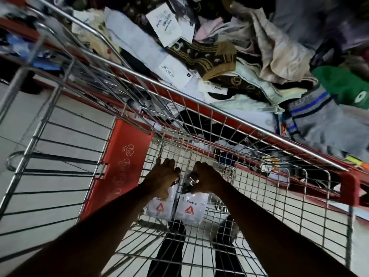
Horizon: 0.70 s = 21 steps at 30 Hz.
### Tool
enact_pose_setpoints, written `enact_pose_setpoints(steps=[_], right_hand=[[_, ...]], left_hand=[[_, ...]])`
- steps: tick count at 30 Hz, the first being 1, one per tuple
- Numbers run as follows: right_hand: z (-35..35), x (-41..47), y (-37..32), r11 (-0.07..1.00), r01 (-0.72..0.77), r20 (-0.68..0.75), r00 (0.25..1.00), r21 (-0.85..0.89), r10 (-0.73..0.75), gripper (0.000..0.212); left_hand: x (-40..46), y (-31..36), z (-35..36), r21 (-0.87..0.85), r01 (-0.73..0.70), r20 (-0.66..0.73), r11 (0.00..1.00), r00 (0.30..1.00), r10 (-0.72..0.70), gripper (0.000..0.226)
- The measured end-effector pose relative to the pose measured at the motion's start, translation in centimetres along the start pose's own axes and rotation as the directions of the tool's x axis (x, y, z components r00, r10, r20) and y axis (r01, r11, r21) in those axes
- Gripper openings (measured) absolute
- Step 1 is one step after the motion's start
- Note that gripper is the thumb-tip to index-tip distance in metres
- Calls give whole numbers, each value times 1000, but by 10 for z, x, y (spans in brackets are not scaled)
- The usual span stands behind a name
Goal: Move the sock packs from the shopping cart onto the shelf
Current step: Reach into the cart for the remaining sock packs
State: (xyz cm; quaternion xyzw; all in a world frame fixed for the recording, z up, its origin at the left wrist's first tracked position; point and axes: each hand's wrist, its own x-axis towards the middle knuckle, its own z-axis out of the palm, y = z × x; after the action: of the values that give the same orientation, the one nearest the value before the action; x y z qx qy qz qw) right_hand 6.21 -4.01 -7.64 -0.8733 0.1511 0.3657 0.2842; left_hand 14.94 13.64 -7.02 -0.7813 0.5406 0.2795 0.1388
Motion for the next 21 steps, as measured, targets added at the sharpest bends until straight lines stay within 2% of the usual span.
enact_pose_setpoints(steps=[3,6,8,10,12,14,16,18,19,21], right_hand=[[0,-16,-4,996,20,19,1000,86,-22,86],[-3,-36,-9,992,89,-63,994,86,-84,81],[-10,-55,-14,990,120,-127,986,69,-111,78],[-19,-75,-20,987,155,-216,966,46,-141,70],[-36,-97,-26,984,180,-329,929,-1,-171,62],[-58,-122,-33,984,161,-416,892,-71,-176,61],[-87,-152,-40,977,122,-497,845,-176,-195,70],[-126,-186,-48,961,89,-595,769,-263,-234,76],[-145,-202,-53,958,89,-631,735,-274,-249,76],[-189,-247,-64,961,91,-646,724,-260,-243,73]], left_hand=[[-10,3,2,-55,-46,-64,997,997,43,89],[-26,3,1,-204,-89,-113,975,991,67,79],[-39,9,-12,-264,-47,-98,963,995,21,64],[-52,18,-28,-255,-5,-143,967,989,-32,43],[-66,25,-49,-250,26,-200,968,977,-78,33],[-85,30,-72,-254,68,-259,965,956,-136,36],[-105,35,-102,-253,102,-335,962,924,-186,43],[-123,35,-143,-223,133,-410,966,886,-217,49],[-132,35,-165,-207,152,-449,967,863,-232,52],[-157,41,-222,-151,180,-524,972,819,-233,53]])
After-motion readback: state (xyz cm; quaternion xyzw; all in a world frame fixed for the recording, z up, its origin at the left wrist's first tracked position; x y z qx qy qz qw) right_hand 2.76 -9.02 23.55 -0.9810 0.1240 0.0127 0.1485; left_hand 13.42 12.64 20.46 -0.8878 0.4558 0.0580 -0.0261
